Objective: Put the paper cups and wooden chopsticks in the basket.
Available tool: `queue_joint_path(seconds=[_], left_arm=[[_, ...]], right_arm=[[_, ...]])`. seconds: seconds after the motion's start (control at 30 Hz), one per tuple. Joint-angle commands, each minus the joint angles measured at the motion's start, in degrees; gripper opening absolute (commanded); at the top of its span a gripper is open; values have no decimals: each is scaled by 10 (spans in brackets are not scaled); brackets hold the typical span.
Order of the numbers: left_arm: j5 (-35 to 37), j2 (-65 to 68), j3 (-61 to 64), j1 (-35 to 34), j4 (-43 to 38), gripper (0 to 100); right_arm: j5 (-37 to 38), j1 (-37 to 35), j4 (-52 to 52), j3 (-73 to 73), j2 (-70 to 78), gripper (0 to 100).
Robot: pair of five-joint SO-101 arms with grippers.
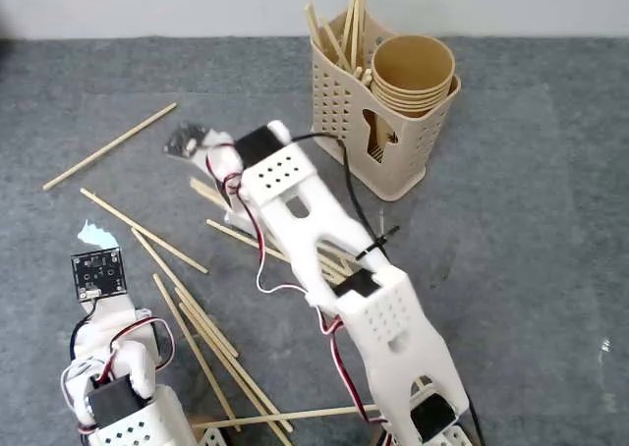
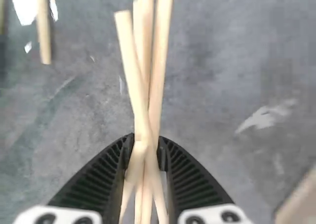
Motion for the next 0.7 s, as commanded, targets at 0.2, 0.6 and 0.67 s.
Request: queue_joint_path(seconds=[0.2,0.6,0.67], left_arm=[[-2,-10,-5,3,2,14],[-2,-10,-5,3,2,14],[-2,-10,-5,3,2,14]], right_arm=[[-6,6,-38,-18,-178,8],[-30,17,-192,-18,-285,8],[-31,22,-220,-18,-295,8]])
